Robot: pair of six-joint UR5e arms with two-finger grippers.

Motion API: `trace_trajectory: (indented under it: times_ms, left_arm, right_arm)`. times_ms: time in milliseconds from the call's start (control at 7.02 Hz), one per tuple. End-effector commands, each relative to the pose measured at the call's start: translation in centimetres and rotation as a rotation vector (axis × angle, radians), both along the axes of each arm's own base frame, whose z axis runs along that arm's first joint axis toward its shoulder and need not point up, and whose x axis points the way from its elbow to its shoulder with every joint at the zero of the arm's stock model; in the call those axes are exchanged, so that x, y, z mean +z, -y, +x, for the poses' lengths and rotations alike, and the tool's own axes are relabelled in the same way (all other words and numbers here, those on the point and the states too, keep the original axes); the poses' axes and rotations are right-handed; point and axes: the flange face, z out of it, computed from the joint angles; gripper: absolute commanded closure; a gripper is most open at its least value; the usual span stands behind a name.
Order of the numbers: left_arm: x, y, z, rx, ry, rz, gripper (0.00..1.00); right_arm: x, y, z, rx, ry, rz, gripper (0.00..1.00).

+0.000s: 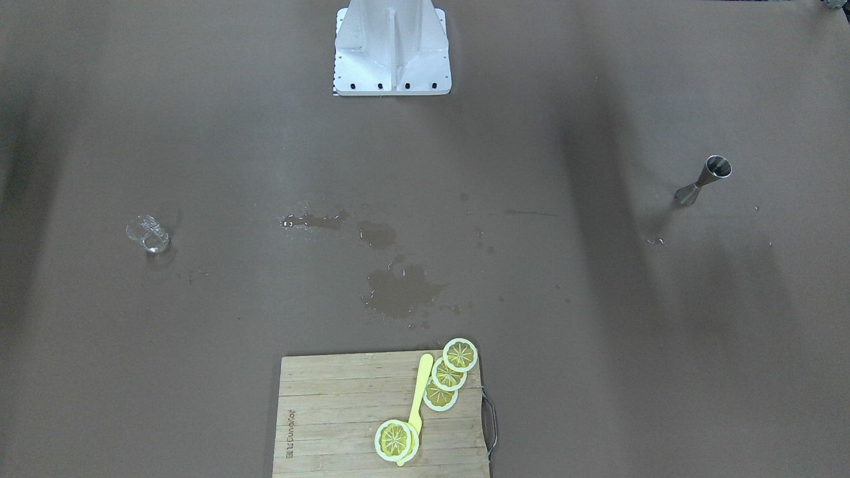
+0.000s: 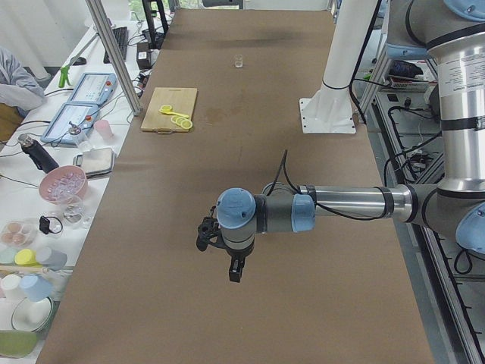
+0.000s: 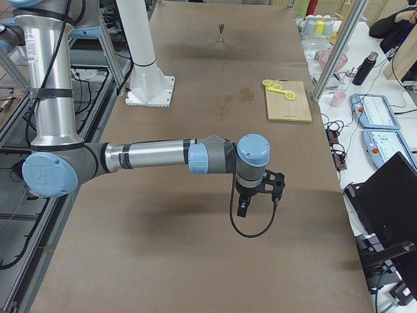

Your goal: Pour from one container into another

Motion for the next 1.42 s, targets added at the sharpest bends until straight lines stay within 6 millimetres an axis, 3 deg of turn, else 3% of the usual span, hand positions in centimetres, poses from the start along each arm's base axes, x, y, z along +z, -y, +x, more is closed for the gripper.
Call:
trace_trajectory:
  times_ms: [0, 285, 570, 854, 1281]
  left_arm:
    - [0.1, 0.0, -0.2, -0.111, -0.045, -0.182, 0.01]
    - [0.0, 0.2, -0.3, -0.207, -0.035, -0.288, 0.01]
    - [-0.1, 0.7, -0.3, -0.200, -0.027, -0.239, 0.01]
    - [1.2, 0.8, -0.7, -0.200, 0.016, -0.165, 0.01]
    - [1.3, 0.6, -0.7, -0.200, 0.018, -0.164, 0.01]
  right_arm:
    - [-0.1, 0.2, -0.7, -0.014, 0.000, 0.006, 0.00]
    - [0.0, 0.0, -0.7, -0.014, 0.006, 0.003, 0.00]
    - [0.3, -0.3, -0.8, -0.014, 0.011, -0.003, 0.00]
    - [0.4, -0.4, -0.8, -0.014, 0.011, -0.006, 0.00]
    - [0.7, -0.4, -0.8, -0.014, 0.011, -0.011, 0.00]
